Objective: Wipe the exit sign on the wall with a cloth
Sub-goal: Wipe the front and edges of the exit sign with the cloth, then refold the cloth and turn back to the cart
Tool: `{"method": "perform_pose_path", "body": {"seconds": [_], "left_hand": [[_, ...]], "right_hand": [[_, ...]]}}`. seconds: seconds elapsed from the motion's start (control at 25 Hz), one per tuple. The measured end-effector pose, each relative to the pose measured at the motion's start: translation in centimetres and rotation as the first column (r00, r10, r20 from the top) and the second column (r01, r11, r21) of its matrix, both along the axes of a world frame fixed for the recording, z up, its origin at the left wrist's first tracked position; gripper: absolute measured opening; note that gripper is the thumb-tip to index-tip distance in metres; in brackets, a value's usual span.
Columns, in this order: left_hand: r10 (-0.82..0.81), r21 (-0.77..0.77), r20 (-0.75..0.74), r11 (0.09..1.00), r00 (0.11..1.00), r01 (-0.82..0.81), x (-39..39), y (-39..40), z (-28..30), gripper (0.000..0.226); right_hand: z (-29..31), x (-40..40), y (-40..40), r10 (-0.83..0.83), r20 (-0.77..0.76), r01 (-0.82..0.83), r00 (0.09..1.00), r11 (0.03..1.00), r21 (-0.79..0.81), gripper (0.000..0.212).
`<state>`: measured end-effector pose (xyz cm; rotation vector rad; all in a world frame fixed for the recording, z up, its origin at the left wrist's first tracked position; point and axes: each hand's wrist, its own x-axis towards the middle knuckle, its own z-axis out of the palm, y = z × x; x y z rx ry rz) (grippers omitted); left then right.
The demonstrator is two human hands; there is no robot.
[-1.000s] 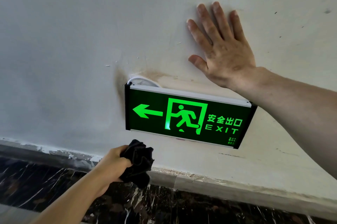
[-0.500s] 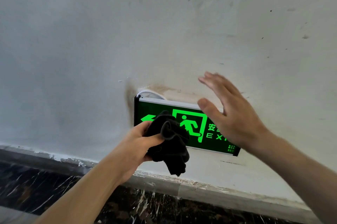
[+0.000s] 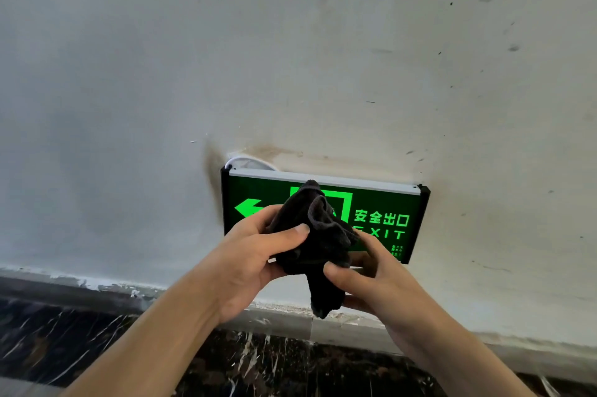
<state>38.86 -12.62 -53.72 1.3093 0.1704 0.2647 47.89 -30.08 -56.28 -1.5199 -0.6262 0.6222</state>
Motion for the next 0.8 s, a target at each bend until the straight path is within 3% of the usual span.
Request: {"method": "perform_pose_path", "body": {"seconds": [0.12, 0.28, 0.48, 0.68, 0.8], "left_hand": [[-0.045, 0.001, -0.002, 0.999, 0.999, 0.045, 0.0, 0.0, 0.1, 0.040], [-0.104, 0.043, -0.036, 0.993, 0.994, 0.106, 0.1, -0.4, 1.8, 0.047], [0.072, 0.027, -0.032, 0.997, 0.997, -0.071, 0.4, -1.6, 8.6, 0.041], [0.126, -0.125, -0.040, 0.984, 0.991, -0.130, -0.2, -3.5, 20.7, 0.037], [0.087, -0.163, -0.011, 0.983, 0.996, -0.088, -0.9, -4.9, 30.7, 0.035]], "right_hand": [[-0.1, 0.4, 0.4, -0.123, -0.012, 0.123, 0.992, 0.992, 0.042, 0.020], [1.5, 0.4, 0.6, -0.165, -0.098, 0.176, 0.982, 0.977, 0.121, 0.007], [8.5, 0.5, -0.6, -0.195, -0.136, 0.208, 0.971, 0.974, 0.094, 0.016], [21.9, -1.4, -1.7, -0.091, -0.014, 0.091, 0.996, 0.995, 0.036, 0.067], [31.7, -2.8, -2.1, -0.138, 0.010, 0.138, 0.990, 0.990, 0.024, 0.074]]}}
